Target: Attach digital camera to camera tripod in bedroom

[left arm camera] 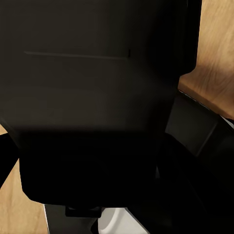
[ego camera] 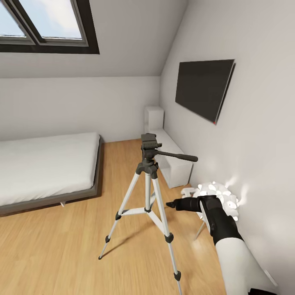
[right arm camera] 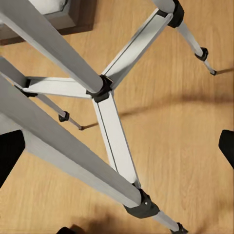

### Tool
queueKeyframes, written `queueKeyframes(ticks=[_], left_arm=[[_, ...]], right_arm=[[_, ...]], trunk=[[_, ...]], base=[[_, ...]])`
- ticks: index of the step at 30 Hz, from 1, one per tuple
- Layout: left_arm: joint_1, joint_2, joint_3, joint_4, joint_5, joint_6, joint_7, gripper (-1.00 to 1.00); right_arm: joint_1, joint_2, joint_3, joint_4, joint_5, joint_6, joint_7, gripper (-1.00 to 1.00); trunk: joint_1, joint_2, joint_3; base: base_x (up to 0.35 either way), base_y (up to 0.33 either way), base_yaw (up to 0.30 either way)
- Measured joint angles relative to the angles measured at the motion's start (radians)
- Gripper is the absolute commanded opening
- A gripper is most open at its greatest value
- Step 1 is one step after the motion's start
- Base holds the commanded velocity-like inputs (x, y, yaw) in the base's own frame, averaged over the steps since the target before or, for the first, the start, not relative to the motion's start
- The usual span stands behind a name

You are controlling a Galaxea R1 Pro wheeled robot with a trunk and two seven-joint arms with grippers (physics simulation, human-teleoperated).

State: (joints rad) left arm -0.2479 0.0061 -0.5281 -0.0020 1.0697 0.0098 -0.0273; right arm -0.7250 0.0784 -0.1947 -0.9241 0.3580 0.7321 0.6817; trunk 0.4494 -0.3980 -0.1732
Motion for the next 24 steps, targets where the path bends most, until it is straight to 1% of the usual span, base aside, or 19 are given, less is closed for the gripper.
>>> queueKeyframes(ticks=[6,10,14,15,18,19,22,23,24], left_arm=[[0.000,0.001,0.001,0.000,0.000,0.000,0.000,-1.00],[0.000,0.001,0.000,0.000,0.000,0.000,0.000,-1.00],[0.000,0.001,0.001,0.000,0.000,0.000,0.000,-1.00],[0.000,0.001,0.001,0.000,0.000,0.000,0.000,-1.00],[0.000,0.001,0.001,0.000,0.000,0.000,0.000,-1.00],[0.000,0.001,0.001,0.000,0.000,0.000,0.000,-1.00],[0.000,0.001,0.001,0.000,0.000,0.000,0.000,-1.00],[0.000,0.001,0.001,0.000,0.000,0.000,0.000,-1.00],[0.000,0.001,0.001,0.000,0.000,0.000,0.000,-1.00]], right_arm=[[-0.001,-0.001,0.000,0.000,0.010,-0.001,0.042,1.00],[-0.001,0.005,0.000,0.002,0.039,-0.010,0.071,1.00],[-0.001,0.008,0.000,0.016,0.049,-0.024,0.082,1.00],[0.000,0.010,0.001,0.040,0.052,-0.062,0.090,1.00],[-0.001,0.012,0.003,0.058,0.053,-0.099,0.093,1.00],[-0.001,0.012,0.012,0.070,0.053,-0.124,0.093,1.00],[-0.001,0.013,0.033,0.088,0.054,-0.163,0.094,1.00],[-0.001,0.014,0.049,0.100,0.054,-0.186,0.094,1.00],[-0.001,0.014,0.055,0.105,0.054,-0.196,0.094,1.00]], trunk=[[0.000,0.000,0.000],[0.000,0.000,0.000],[0.000,0.000,0.000],[0.000,0.000,0.000],[0.000,0.000,0.000],[0.000,0.000,0.000],[0.000,0.000,0.000],[0.000,0.000,0.000],[0.000,0.000,0.000]], base=[[0.000,0.000,0.000],[0.000,0.000,0.000],[0.000,0.000,0.000],[0.000,0.000,0.000],[0.000,0.000,0.000],[0.000,0.000,0.000],[0.000,0.000,0.000],[0.000,0.000,0.000],[0.000,0.000,0.000]])
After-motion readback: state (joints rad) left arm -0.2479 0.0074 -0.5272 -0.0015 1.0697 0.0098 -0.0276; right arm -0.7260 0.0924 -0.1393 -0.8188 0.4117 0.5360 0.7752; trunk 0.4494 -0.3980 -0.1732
